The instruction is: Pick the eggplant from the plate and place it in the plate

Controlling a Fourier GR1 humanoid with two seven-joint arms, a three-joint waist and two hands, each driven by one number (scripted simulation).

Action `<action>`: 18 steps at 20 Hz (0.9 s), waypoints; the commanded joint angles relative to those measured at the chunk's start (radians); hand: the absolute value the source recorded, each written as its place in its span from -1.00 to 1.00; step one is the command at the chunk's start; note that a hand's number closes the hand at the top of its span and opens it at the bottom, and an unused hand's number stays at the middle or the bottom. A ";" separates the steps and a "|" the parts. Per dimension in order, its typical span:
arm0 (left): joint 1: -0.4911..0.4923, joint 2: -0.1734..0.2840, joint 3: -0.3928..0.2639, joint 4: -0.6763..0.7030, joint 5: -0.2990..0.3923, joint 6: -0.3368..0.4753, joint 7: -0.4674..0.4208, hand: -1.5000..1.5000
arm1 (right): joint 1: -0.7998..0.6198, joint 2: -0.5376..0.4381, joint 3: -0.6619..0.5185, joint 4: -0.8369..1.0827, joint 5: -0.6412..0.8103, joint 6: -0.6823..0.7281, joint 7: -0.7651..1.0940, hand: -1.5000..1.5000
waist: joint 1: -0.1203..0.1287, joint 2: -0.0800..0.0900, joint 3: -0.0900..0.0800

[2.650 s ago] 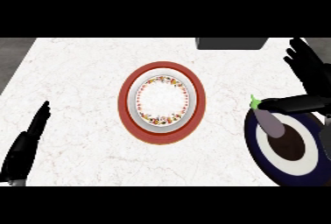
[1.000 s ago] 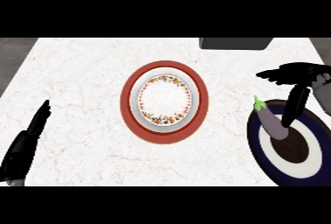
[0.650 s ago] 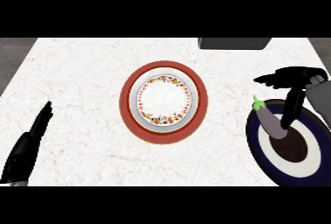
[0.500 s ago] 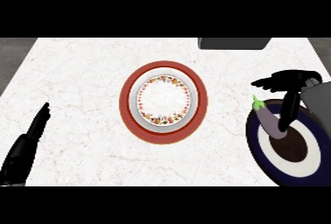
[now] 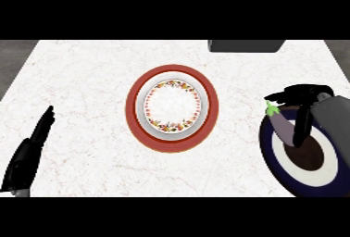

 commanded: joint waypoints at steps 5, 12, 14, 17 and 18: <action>0.020 -0.035 0.011 -0.052 -0.035 -0.023 0.037 0.00 | 0.040 0.036 0.006 0.086 0.150 -0.056 -0.159 -1.00 | 0.003 0.001 0.000; -0.028 -0.063 0.043 0.025 -0.069 -0.033 0.008 0.00 | 0.050 0.045 -0.074 0.068 0.168 -0.068 -0.212 1.00 | -0.003 0.000 0.000; 0.011 -0.059 0.053 -0.007 -0.051 -0.074 0.003 0.00 | 0.018 0.067 -0.081 0.105 0.203 -0.086 -0.223 1.00 | 0.002 0.000 0.000; 0.040 -0.033 0.074 -0.076 -0.034 -0.104 0.033 0.00 | 0.030 0.098 -0.047 0.182 0.268 -0.161 -0.311 1.00 | 0.009 0.002 0.001; 0.065 -0.042 0.083 -0.059 -0.044 -0.104 0.013 0.00 | 0.087 0.092 -0.085 0.027 0.224 -0.119 -0.216 1.00 | -0.005 -0.003 0.000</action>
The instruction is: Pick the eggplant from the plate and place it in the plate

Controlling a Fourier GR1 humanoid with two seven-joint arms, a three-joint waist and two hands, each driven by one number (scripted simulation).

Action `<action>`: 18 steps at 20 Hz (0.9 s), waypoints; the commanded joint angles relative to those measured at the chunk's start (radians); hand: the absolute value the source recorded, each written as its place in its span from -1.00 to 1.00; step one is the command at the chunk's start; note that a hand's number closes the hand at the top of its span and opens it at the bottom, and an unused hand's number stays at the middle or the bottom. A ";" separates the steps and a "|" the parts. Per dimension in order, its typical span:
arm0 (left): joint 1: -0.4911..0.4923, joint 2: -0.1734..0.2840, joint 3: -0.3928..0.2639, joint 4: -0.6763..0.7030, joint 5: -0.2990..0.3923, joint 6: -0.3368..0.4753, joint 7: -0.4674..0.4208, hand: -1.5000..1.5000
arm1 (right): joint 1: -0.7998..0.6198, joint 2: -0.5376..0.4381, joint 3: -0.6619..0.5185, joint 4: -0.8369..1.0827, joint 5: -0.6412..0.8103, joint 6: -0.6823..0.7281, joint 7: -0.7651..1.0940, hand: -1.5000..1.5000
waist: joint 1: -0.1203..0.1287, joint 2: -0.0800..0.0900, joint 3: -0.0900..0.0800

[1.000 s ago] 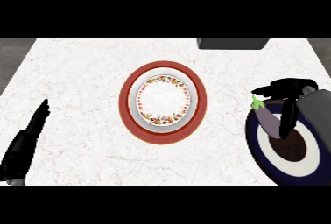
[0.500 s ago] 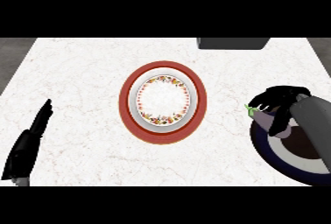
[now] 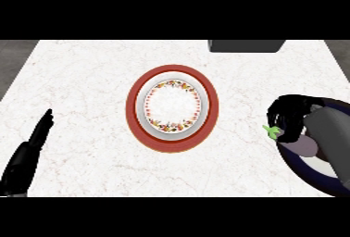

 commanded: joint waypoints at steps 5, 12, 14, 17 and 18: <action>-0.010 0.002 -0.005 -0.021 -0.001 -0.019 0.009 0.00 | -0.059 -0.074 -0.014 -0.029 0.120 -0.406 -0.208 1.00 | 0.031 0.014 0.006; -0.051 0.000 -0.003 0.010 -0.018 -0.010 -0.005 0.00 | -0.089 -0.115 -0.103 0.062 0.165 -0.790 -0.366 1.00 | 0.035 0.022 0.005; -0.067 -0.005 0.004 0.017 -0.015 -0.008 0.008 0.00 | -0.117 -0.094 -0.134 0.078 0.155 -0.854 -0.380 1.00 | 0.025 0.015 0.003; -0.050 -0.002 0.015 0.027 -0.008 -0.016 -0.016 0.00 | -0.168 -0.095 -0.165 0.092 0.154 -0.931 -0.419 1.00 | 0.025 0.010 0.002; -0.047 -0.030 -0.004 0.051 -0.032 0.010 -0.027 0.00 | -0.151 -0.110 -0.196 0.067 0.119 -0.946 -0.483 1.00 | 0.012 0.008 0.002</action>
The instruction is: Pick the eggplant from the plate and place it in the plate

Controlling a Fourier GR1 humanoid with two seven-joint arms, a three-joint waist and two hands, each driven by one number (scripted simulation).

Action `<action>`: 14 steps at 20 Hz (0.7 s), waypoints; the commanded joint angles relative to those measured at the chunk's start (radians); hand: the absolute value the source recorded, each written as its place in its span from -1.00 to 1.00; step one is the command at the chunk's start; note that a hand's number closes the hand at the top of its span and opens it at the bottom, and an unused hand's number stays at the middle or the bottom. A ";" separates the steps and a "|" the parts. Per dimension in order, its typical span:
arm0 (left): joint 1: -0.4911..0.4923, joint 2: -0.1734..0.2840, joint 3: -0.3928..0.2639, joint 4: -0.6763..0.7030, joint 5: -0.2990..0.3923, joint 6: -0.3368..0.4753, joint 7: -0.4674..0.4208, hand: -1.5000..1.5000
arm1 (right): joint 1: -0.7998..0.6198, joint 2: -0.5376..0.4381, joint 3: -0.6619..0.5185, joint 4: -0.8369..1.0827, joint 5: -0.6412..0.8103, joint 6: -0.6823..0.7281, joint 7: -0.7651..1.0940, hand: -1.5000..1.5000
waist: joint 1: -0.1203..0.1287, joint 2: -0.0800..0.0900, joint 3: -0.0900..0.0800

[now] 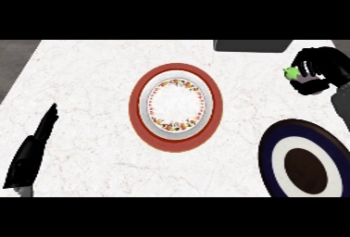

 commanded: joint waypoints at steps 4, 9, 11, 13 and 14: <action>0.057 -0.011 0.003 -0.046 -0.001 0.003 0.010 0.00 | -0.035 0.024 -0.094 -0.100 -0.095 -0.094 -0.190 1.00 | -0.023 -0.018 -0.002; 0.029 0.004 0.035 0.014 0.005 -0.008 0.008 0.00 | -0.045 0.047 -0.098 -0.241 -0.198 0.130 -0.254 1.00 | -0.046 -0.023 -0.004; 0.051 -0.007 0.019 -0.068 0.000 -0.008 0.057 0.00 | -0.033 0.070 -0.087 -0.332 -0.206 0.155 -0.186 1.00 | -0.042 -0.023 -0.003; 0.037 -0.024 0.021 0.012 -0.009 -0.002 0.001 0.00 | -0.013 0.100 -0.064 -0.436 -0.213 0.179 -0.147 1.00 | -0.050 -0.024 -0.004; 0.064 -0.038 0.005 -0.001 -0.042 0.027 -0.017 0.00 | -0.041 0.127 -0.050 -0.457 -0.212 0.196 -0.097 1.00 | -0.045 -0.023 -0.004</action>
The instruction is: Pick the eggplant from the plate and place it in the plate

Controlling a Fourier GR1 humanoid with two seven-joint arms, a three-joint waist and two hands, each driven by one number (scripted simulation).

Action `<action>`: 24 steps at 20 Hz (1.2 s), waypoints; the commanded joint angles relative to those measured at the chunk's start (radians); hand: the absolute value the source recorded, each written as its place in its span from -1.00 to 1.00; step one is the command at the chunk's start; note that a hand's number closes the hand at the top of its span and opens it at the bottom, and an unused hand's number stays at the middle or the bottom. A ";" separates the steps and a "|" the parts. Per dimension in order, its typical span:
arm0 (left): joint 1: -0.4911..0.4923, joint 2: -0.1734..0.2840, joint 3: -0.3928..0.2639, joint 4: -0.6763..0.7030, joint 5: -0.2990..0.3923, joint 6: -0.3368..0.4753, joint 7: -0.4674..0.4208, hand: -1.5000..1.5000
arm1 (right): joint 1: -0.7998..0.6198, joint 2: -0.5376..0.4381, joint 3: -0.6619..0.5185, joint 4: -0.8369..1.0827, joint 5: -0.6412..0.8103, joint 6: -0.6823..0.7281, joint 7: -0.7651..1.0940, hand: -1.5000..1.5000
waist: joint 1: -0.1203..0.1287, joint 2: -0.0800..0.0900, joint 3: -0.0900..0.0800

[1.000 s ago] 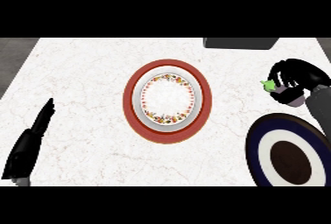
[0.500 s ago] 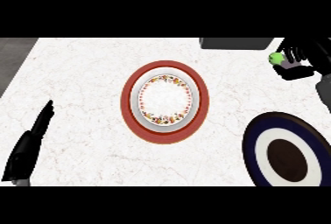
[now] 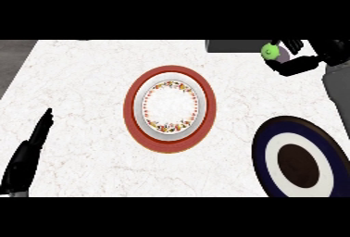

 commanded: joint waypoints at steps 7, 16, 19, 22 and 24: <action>0.003 -0.027 0.002 0.003 -0.010 -0.009 -0.009 0.00 | -0.043 0.221 0.086 -0.277 -0.011 0.088 0.346 1.00 | 0.012 0.004 0.000; 0.021 -0.004 0.021 -0.074 -0.006 -0.043 0.019 0.00 | -0.033 0.406 0.218 -0.215 0.096 0.074 0.486 1.00 | 0.024 0.007 0.000; 0.012 -0.027 0.025 -0.025 -0.028 -0.022 -0.004 0.00 | -0.079 0.444 0.227 -0.208 0.109 0.127 0.557 1.00 | 0.016 0.006 0.000; -0.035 -0.018 0.022 -0.022 -0.022 -0.046 0.039 0.00 | -0.104 0.512 0.264 -0.036 0.128 0.040 0.511 1.00 | 0.026 0.011 0.000; -0.001 -0.019 0.024 -0.078 -0.023 -0.055 0.047 0.00 | -0.095 0.495 0.221 0.009 0.142 0.039 0.440 1.00 | 0.021 0.008 0.001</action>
